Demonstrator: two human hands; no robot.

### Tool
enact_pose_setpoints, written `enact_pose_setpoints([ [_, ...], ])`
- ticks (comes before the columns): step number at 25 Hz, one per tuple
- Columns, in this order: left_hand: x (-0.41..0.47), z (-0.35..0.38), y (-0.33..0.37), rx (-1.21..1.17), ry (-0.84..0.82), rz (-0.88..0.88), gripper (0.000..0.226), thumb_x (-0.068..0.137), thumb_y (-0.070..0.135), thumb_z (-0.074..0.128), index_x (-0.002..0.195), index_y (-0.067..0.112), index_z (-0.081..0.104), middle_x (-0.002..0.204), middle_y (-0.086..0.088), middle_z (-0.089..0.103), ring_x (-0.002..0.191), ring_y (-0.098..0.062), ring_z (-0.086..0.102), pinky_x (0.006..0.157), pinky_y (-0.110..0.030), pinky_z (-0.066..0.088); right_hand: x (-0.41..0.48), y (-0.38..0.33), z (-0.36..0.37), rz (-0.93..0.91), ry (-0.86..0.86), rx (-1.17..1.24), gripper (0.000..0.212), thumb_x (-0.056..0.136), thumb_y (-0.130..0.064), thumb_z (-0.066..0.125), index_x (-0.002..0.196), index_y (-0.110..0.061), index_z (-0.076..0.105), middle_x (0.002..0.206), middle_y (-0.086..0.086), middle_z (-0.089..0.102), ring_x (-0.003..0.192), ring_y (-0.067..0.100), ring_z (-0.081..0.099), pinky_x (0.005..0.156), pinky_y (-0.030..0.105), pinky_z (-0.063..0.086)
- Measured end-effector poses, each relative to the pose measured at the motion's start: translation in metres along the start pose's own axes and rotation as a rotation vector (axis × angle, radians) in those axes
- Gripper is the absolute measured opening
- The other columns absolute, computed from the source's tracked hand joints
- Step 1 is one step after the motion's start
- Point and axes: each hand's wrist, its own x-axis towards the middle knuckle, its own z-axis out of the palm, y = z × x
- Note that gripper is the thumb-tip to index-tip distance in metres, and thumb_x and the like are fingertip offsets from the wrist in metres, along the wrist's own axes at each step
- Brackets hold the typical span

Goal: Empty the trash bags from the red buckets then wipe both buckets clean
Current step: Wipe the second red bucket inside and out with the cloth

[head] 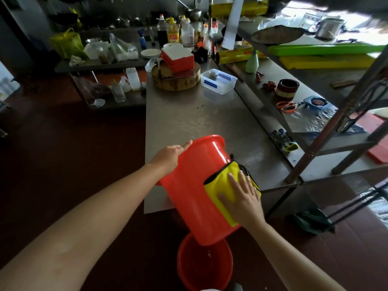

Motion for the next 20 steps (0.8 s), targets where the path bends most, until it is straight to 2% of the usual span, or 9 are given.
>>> enact_pose_setpoints([
  [3, 0.000, 0.000, 0.000, 0.004, 0.019, -0.005, 0.087, 0.093, -0.009, 0.027, 0.150, 0.057, 0.013, 0.150, 0.001, 0.047, 0.128, -0.024, 0.054, 0.100, -0.033, 0.050, 0.010, 0.025, -0.013, 0.215, -0.127, 0.268, 0.090, 0.073, -0.095, 0.026, 0.153, -0.055, 0.017, 0.168, -0.009, 0.014, 0.153, 0.023, 0.020, 0.119, 0.054, 0.026],
  [5, 0.000, 0.000, 0.001, -0.002, 0.029, -0.017, 0.089, 0.092, -0.009, 0.026, 0.150, 0.057, 0.014, 0.148, 0.000, 0.049, 0.125, -0.023, 0.056, 0.098, -0.032, 0.051, 0.005, 0.021, -0.012, 0.199, -0.117, 0.225, 0.089, 0.076, -0.094, 0.024, 0.155, -0.053, 0.015, 0.169, -0.009, 0.011, 0.154, 0.024, 0.016, 0.120, 0.055, 0.021],
  [7, 0.001, 0.000, 0.001, 0.009, 0.036, -0.018, 0.088, 0.092, -0.009, 0.027, 0.150, 0.056, 0.014, 0.147, 0.000, 0.050, 0.123, -0.024, 0.057, 0.097, -0.033, 0.053, -0.011, 0.001, -0.002, 0.041, -0.005, 0.018, 0.085, 0.082, -0.090, 0.025, 0.156, -0.050, 0.015, 0.169, -0.006, 0.009, 0.156, 0.028, 0.007, 0.122, 0.055, 0.014],
  [9, 0.001, 0.001, 0.002, 0.013, 0.041, -0.014, 0.089, 0.092, -0.010, 0.028, 0.151, 0.055, 0.015, 0.148, -0.001, 0.049, 0.124, -0.025, 0.057, 0.097, -0.032, 0.053, -0.034, -0.021, 0.013, -0.222, 0.057, -0.143, 0.079, 0.088, -0.083, 0.032, 0.157, -0.047, 0.019, 0.170, -0.002, 0.005, 0.155, 0.037, 0.001, 0.121, 0.060, 0.009],
  [11, 0.000, 0.001, 0.000, 0.014, 0.039, -0.001, 0.089, 0.091, -0.011, 0.028, 0.151, 0.054, 0.015, 0.147, -0.001, 0.050, 0.122, -0.024, 0.058, 0.095, -0.032, 0.053, -0.051, -0.032, 0.029, -0.460, 0.095, -0.252, 0.074, 0.093, -0.076, 0.037, 0.158, -0.044, 0.021, 0.170, 0.001, 0.006, 0.154, 0.042, 0.000, 0.117, 0.068, 0.012],
  [13, 0.000, 0.002, -0.003, 0.007, 0.037, 0.011, 0.089, 0.091, -0.011, 0.029, 0.151, 0.053, 0.016, 0.145, -0.001, 0.052, 0.119, -0.023, 0.059, 0.092, -0.032, 0.054, -0.055, -0.029, 0.034, -0.543, 0.126, -0.281, 0.072, 0.096, -0.073, 0.040, 0.158, -0.041, 0.022, 0.170, 0.001, 0.008, 0.154, 0.041, 0.003, 0.116, 0.068, 0.018],
  [17, -0.002, 0.001, -0.009, -0.001, 0.048, 0.021, 0.086, 0.093, -0.009, 0.029, 0.151, 0.053, 0.017, 0.139, -0.001, 0.057, 0.118, -0.018, 0.060, 0.090, -0.025, 0.053, -0.049, -0.005, 0.020, -0.445, 0.140, -0.208, 0.075, 0.094, -0.075, 0.042, 0.158, -0.041, 0.024, 0.169, -0.001, 0.011, 0.156, 0.033, 0.008, 0.121, 0.060, 0.016],
  [20, 0.000, 0.002, -0.008, 0.002, 0.062, 0.017, 0.085, 0.095, -0.007, 0.030, 0.151, 0.055, 0.017, 0.135, -0.001, 0.060, 0.117, -0.017, 0.061, 0.092, -0.025, 0.052, -0.045, 0.023, 0.007, -0.191, 0.103, -0.061, 0.077, 0.090, -0.082, 0.037, 0.156, -0.047, 0.021, 0.169, -0.003, 0.015, 0.156, 0.024, 0.009, 0.123, 0.052, 0.017],
])
